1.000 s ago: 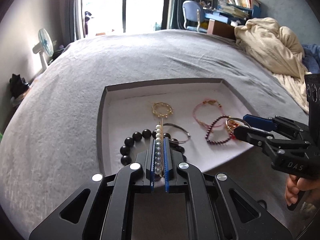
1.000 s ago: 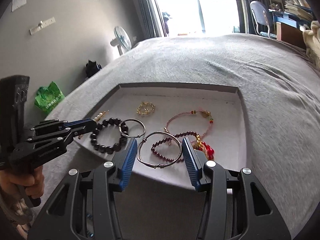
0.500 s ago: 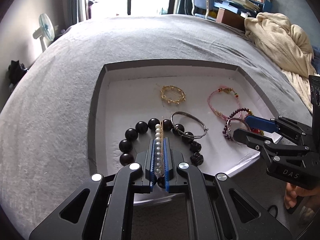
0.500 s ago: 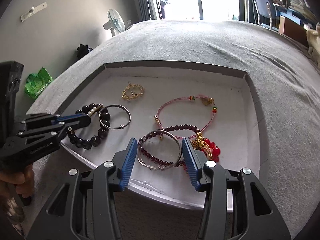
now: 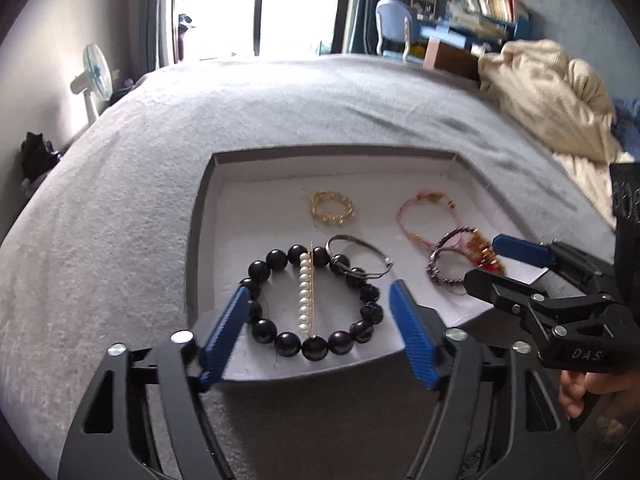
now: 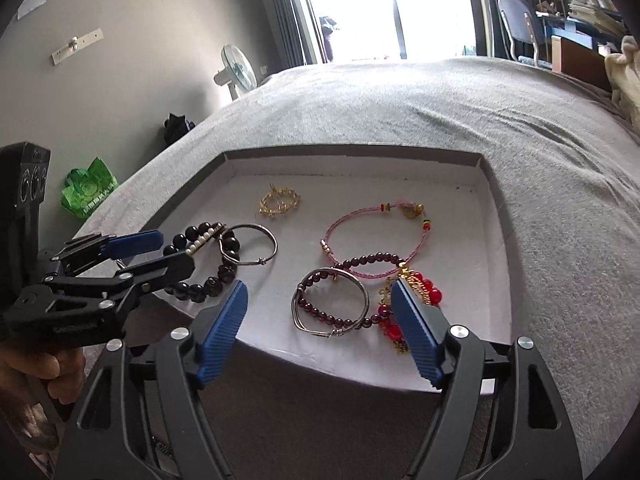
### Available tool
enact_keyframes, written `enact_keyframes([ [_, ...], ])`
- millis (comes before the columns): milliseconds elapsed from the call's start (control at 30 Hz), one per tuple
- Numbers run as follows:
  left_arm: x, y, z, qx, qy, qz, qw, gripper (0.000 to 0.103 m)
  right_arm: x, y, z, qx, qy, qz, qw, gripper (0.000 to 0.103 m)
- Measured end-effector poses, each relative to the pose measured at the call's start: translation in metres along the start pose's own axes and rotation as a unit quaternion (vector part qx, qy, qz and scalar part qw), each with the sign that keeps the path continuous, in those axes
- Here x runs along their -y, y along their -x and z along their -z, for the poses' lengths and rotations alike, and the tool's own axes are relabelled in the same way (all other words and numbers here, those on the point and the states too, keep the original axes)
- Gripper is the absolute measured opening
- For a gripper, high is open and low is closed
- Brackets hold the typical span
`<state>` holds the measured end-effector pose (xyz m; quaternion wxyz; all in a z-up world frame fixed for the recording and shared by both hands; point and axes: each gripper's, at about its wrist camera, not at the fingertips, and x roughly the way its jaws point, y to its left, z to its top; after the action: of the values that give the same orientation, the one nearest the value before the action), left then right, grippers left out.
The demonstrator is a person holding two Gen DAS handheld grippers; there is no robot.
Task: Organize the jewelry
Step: 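Move both tools back toward the blue bead bracelet and black hair tie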
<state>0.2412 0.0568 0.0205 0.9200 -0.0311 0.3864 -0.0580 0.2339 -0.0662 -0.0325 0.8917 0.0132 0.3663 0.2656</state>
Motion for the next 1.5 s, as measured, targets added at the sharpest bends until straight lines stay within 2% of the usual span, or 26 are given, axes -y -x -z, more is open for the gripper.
enact_keyframes([
  [100,-0.001,0.017,0.006,0.032,0.004,0.015,0.9994,0.078,0.001,0.012,0.003,0.022,-0.004,0.003,1.000,0.081],
  [167,-0.001,0.026,0.009,0.046,0.007,0.011,0.9988,0.084,0.001,0.021,0.007,0.038,-0.006,0.008,0.999,0.087],
  [200,-0.001,0.030,0.011,0.054,0.008,0.009,0.9985,0.091,0.001,0.025,0.009,0.045,-0.006,0.013,0.999,0.091],
  [300,-0.002,0.046,0.020,0.079,0.004,0.000,0.9969,0.094,0.001,0.036,0.017,0.062,-0.004,0.027,0.998,0.097],
  [367,-0.002,0.053,0.024,0.085,0.004,-0.007,0.9964,0.094,0.002,0.041,0.021,0.067,-0.008,0.033,0.997,0.097],
  [600,-0.001,0.071,0.041,0.092,0.012,-0.004,0.9957,0.097,0.000,0.061,0.041,0.076,-0.009,0.044,0.996,0.098],
  [900,0.010,0.080,0.071,0.082,0.006,0.001,0.9966,0.098,-0.010,0.084,0.066,0.083,-0.012,0.043,0.996,0.098],
  [1167,0.011,0.088,0.097,0.081,0.022,0.007,0.9965,0.098,-0.017,0.100,0.085,0.100,-0.020,0.046,0.994,0.098],
  [1500,0.048,0.087,0.111,0.065,-0.062,-0.001,0.9959,0.096,-0.029,0.099,0.099,0.071,-0.003,0.044,0.996,0.098],
])
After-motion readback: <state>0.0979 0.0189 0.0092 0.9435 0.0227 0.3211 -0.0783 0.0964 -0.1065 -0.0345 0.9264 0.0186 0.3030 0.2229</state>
